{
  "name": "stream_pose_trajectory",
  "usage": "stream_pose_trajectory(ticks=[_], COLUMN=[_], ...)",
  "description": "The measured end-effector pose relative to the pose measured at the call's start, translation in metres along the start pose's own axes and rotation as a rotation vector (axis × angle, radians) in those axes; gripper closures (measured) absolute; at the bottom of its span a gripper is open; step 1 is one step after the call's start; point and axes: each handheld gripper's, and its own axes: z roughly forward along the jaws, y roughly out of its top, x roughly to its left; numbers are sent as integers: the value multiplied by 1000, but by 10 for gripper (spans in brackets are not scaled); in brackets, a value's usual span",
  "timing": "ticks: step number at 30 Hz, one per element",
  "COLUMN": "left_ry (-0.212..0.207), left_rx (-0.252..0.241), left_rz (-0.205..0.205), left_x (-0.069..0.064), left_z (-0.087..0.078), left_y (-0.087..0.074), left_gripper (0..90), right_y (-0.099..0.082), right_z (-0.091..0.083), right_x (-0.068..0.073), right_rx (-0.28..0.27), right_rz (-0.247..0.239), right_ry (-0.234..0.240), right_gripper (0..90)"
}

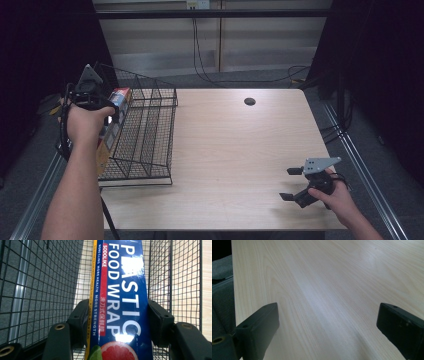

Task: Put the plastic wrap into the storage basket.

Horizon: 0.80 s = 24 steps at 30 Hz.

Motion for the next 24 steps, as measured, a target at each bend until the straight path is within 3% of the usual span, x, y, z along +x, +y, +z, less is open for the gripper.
stream_pose_trajectory(ticks=[24], left_ry=[4], left_rx=[10], left_rz=[-21], left_x=[1], left_z=[7], left_y=[6], left_gripper=[424], right_y=[0], right_z=[1], right_x=[0], right_rx=[4], right_rz=[0], right_ry=[1], right_gripper=[44])
